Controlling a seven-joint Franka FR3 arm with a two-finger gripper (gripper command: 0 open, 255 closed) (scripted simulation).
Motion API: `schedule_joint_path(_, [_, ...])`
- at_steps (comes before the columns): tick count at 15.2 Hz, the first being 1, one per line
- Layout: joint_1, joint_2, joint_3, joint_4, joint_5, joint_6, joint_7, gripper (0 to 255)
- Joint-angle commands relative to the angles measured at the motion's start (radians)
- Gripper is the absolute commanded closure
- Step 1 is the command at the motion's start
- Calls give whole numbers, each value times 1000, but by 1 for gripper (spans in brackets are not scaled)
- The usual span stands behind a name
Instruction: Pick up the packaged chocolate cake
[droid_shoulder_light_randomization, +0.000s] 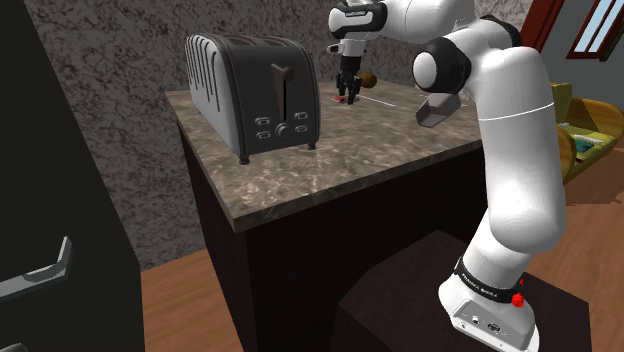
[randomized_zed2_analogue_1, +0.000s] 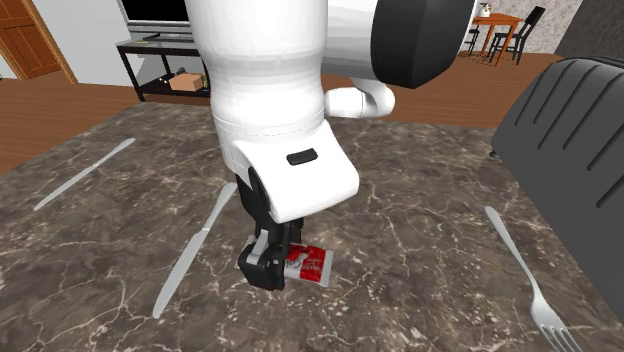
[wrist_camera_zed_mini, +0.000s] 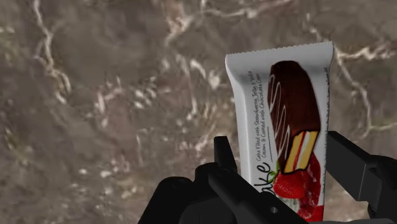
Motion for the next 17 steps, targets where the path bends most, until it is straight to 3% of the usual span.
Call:
schedule_joint_path(1, [1, 0, 0, -6, -1, 3, 0, 255])
schedule_joint_path(7, [-1, 4, 1, 0, 1, -1, 0, 255])
schedule_joint_path(17, [-67, 69, 9, 248, 31, -180, 7, 255])
